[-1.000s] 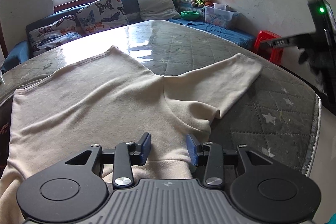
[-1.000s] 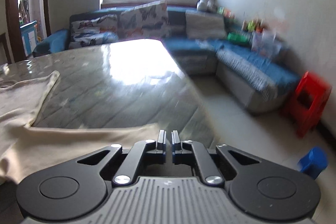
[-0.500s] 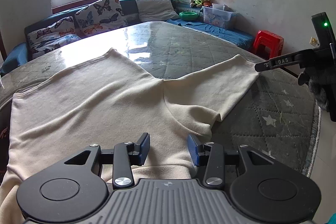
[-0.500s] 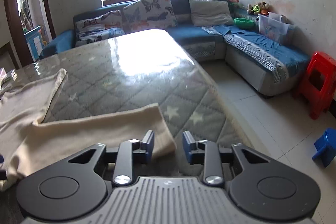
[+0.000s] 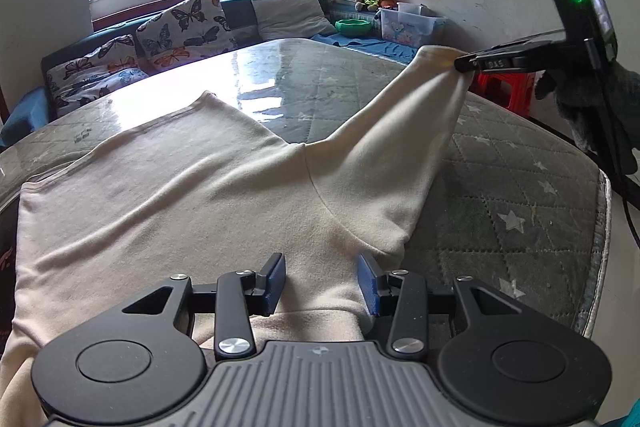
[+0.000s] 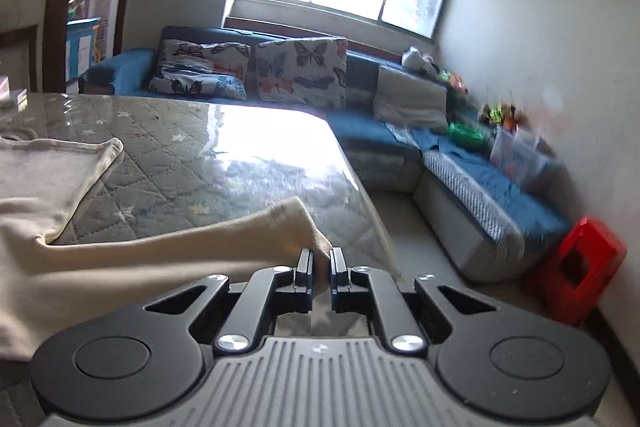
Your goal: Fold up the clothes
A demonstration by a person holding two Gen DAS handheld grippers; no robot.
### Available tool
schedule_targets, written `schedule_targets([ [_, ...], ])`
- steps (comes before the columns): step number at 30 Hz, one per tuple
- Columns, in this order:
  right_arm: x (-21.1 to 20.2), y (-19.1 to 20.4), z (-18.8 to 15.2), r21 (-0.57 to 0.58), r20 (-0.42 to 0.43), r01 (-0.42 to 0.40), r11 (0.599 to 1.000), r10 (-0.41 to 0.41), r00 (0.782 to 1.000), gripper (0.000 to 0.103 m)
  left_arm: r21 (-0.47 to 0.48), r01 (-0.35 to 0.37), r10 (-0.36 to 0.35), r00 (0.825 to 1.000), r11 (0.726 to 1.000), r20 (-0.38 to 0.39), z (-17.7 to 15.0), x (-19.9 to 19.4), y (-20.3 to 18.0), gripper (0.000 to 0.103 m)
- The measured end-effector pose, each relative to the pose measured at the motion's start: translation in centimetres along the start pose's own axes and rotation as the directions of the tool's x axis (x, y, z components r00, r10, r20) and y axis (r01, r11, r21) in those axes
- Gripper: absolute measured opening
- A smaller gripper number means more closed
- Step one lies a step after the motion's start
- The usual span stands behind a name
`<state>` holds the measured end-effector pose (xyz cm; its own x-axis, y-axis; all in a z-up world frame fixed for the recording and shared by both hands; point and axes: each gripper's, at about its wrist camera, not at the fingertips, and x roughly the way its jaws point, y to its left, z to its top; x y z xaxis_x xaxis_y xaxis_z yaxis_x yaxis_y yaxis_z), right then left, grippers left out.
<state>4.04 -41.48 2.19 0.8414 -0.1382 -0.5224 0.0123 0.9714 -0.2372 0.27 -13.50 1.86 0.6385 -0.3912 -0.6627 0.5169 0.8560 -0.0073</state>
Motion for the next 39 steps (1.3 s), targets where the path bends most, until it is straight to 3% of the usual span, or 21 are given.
schedule_targets([
  [7, 4.0, -0.2, -2.4, 0.070, -0.149, -0.003, 0.998, 0.013, 0.989, 0.009, 0.012, 0.008, -0.008, 1.000, 1.000, 0.002, -0.1, 0.0, 0.1, 0.044],
  [11, 3.0, -0.6, -1.6, 0.121, -0.112, 0.016, 0.993, -0.002, 0.994, 0.011, 0.011, 0.010, -0.010, 1.000, 1.000, 0.002, 0.1, 0.2, 0.2, 0.045],
  [15, 2.2, 1.1, -0.3, 0.119, -0.070, -0.102, 0.988, 0.110, 0.991, 0.014, 0.008, 0.008, -0.008, 1.000, 1.000, 0.002, 0.1, 0.2, 0.1, 0.045],
  [19, 4.0, 3.1, -0.2, 0.129, -0.097, -0.181, 0.975, 0.195, 0.976, 0.018, 0.006, 0.004, -0.004, 1.000, 1.000, 0.001, 0.1, 0.2, 0.0, 0.046],
  [26, 6.6, 1.7, -0.2, 0.215, -0.124, -0.133, 0.967, 0.162, 0.979, 0.023, -0.025, -0.009, 0.009, 1.000, 1.000, 0.014, -0.2, -0.7, 0.6, 0.047],
  [31, 5.2, 2.6, 0.7, 0.168, -0.102, -0.163, 0.972, 0.182, 0.978, 0.024, -0.057, -0.021, 0.022, 0.999, 0.998, 0.028, -0.6, -1.7, 1.3, 0.047],
  [35, 3.4, 5.5, 1.7, 0.092, -0.080, -0.257, 0.962, 0.264, 0.961, 0.030, -0.101, -0.054, 0.059, 0.997, 0.993, 0.051, -1.1, -3.5, 2.6, 0.047],
  [39, 1.0, 10.2, 2.5, -0.027, -0.066, -0.396, 0.918, 0.394, 0.917, 0.034, -0.147, -0.151, 0.162, 0.985, 0.978, 0.063, -2.3, -6.1, 4.7, 0.047],
])
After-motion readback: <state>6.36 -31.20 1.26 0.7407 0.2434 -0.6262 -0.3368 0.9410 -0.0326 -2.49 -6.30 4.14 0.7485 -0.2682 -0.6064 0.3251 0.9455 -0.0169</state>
